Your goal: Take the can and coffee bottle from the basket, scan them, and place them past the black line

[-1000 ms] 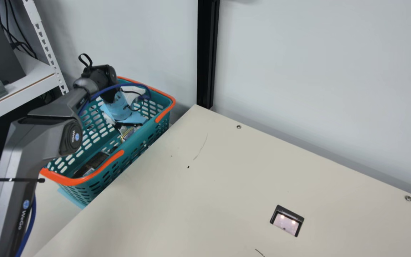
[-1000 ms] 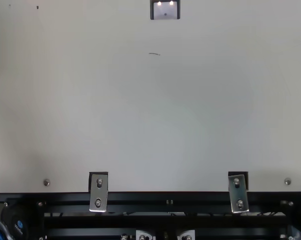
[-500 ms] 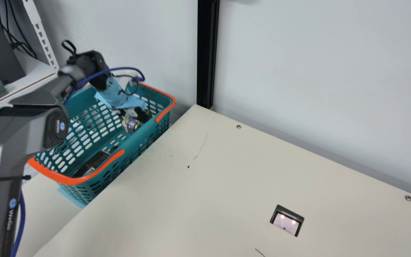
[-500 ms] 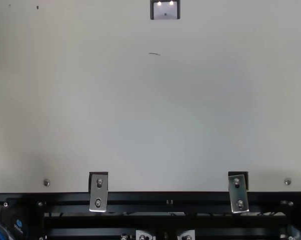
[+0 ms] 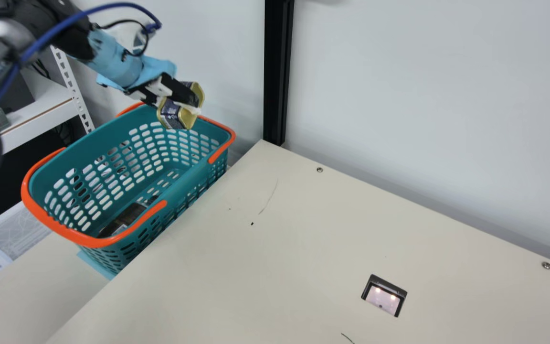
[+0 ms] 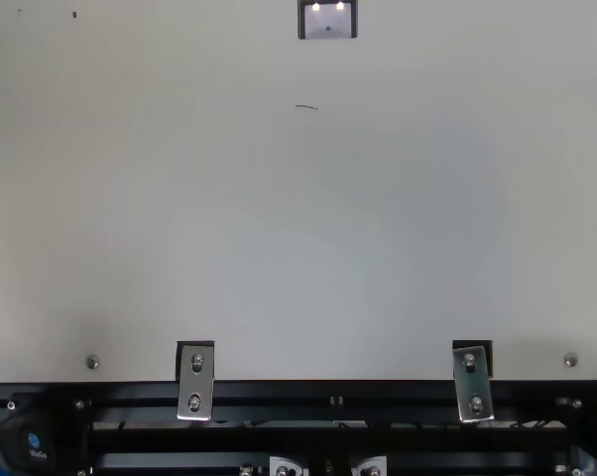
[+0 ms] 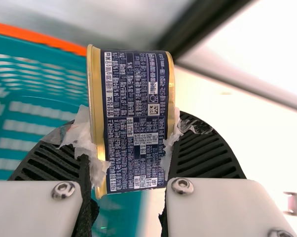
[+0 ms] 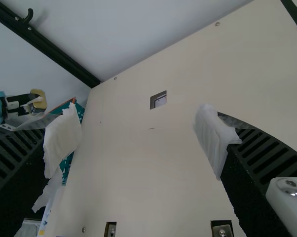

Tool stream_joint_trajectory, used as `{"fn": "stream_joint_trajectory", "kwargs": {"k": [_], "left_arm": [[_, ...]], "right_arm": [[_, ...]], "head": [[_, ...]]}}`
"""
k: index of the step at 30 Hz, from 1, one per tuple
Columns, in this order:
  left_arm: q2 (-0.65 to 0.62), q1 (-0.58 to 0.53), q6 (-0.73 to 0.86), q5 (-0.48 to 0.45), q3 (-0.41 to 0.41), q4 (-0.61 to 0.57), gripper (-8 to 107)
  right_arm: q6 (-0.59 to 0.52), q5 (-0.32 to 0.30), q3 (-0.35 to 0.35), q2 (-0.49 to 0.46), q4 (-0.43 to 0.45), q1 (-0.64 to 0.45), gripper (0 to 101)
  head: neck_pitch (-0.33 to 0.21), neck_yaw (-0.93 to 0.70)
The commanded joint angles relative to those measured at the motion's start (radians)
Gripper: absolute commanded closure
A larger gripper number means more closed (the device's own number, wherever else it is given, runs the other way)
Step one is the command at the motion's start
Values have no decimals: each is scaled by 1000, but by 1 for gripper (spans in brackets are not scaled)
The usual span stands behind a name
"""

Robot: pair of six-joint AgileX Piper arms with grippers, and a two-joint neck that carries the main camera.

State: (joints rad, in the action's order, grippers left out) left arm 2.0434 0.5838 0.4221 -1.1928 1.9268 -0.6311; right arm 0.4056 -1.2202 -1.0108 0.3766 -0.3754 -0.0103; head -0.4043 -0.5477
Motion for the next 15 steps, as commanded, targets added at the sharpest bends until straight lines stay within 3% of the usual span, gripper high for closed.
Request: {"fn": "stream_joint_trajectory", "kwargs": {"k": [1, 8, 15], "left_arm": [[-136, -2, -12, -27, -103, -110, 89], [-339, -67, -78, -27, -359, -317, 89], [-469, -152, -231, -27, -501, -485, 89]], "right_arm": [[0, 0, 0, 0, 0, 0, 0], [0, 0, 0, 0, 0, 0, 0], [0, 0, 0, 0, 0, 0, 0]], "head": [[-32, -14], [-32, -14], [-32, -14]]}}
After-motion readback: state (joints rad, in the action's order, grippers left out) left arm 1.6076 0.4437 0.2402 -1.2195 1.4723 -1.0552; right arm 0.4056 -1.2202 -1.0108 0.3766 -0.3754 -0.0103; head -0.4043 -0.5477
